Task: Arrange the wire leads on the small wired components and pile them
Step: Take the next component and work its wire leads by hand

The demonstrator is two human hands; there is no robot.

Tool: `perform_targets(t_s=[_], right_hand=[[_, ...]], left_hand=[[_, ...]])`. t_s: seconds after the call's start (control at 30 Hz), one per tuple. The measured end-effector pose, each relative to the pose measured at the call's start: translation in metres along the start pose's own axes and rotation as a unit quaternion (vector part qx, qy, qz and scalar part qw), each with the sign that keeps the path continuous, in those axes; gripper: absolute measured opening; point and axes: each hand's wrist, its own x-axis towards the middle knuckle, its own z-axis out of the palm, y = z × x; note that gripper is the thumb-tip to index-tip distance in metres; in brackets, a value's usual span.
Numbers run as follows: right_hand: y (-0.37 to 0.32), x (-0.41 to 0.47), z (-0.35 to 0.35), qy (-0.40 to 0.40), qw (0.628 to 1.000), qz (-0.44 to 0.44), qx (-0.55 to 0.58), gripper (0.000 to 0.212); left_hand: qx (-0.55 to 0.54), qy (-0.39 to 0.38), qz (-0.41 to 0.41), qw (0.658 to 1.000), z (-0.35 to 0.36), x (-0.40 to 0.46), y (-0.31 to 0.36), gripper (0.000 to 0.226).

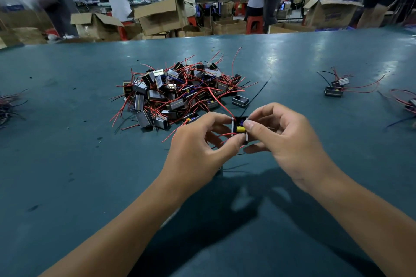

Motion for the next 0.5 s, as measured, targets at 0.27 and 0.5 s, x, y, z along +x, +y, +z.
perform_targets(t_s=[0.27, 0.5], right_hand=[[-0.0018, -0.0012, 0.0000, -0.033, 0.999, 0.015, -0.003, 0.009], [-0.0018, -0.0050, 0.0027, -0.085, 0.996, -0.001, -0.029, 0.021]], left_hand=[[-0.092, -0.012, -0.016, 0.996, -0.0073, 0.0079, -0.0062, 0.010], [-0.127, -0.011, -0.042, 0.991, -0.0096, 0.0099, -0.0078, 0.009]])
